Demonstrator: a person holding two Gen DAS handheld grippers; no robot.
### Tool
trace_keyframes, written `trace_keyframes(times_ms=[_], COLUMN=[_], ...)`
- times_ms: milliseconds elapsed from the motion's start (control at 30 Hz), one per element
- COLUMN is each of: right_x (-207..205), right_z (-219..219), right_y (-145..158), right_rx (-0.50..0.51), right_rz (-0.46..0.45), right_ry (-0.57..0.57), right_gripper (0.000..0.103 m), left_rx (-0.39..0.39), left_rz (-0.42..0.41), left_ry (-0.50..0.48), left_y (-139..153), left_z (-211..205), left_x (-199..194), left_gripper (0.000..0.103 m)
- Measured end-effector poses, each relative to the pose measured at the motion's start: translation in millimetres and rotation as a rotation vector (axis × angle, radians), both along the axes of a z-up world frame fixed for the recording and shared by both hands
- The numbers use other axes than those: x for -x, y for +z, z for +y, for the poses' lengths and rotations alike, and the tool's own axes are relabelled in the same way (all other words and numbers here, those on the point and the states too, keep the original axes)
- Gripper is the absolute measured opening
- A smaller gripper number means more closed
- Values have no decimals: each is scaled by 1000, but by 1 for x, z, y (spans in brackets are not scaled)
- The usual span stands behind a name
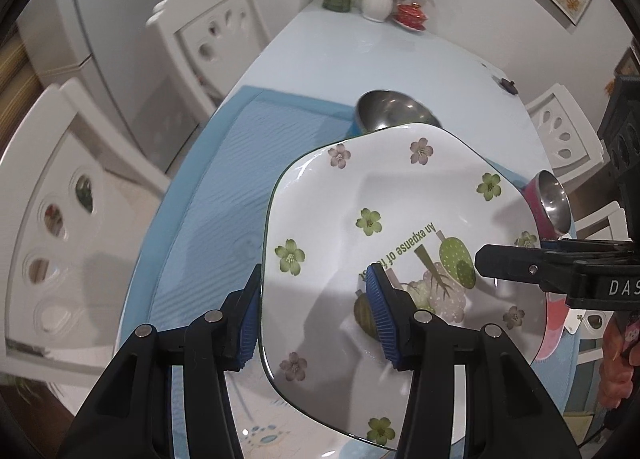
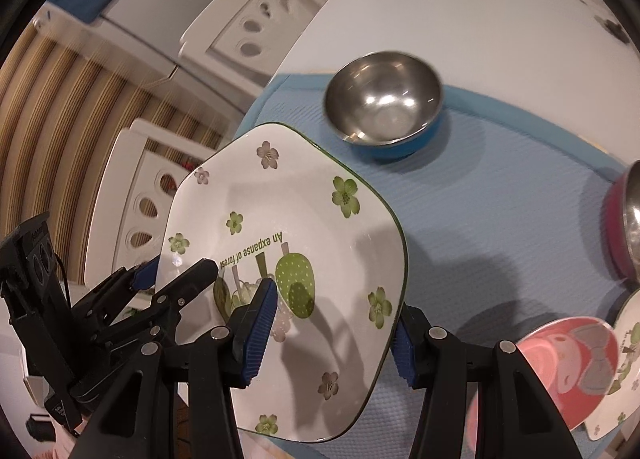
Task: Organize plates and bowls
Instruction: 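Lift the clover plate with both grippers and carry it over the blue-leaf plate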
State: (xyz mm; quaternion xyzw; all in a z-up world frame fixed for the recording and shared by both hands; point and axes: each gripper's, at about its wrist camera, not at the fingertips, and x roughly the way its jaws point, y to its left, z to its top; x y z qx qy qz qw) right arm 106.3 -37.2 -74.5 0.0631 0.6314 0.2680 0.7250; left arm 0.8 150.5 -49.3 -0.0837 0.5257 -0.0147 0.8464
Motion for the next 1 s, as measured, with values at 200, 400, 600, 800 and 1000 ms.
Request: trace_keyframes(times_ms=[200, 400, 600, 800, 1000], right_x=[14, 29, 46, 61, 72], right_z=[24, 43, 57, 62, 62], right_y=[-6, -12, -21, -36, -47], right_rx=[3, 7, 16, 22, 32], right_rz=[15, 35, 61, 98, 123], right_ry=[46, 80, 106, 113, 108], right_gripper=[52, 52, 52, 52, 52], left_rx=[5, 2, 3, 7, -1], left_rz=[12, 24, 48, 85, 109], left_ry=[30, 50, 63, 64, 54], left_y=[-5, -11, -20, -34, -48], left_z=[20, 37, 48, 51, 51], left_x=[18, 34, 54, 67, 76], left_gripper=[46, 46, 46, 46, 46])
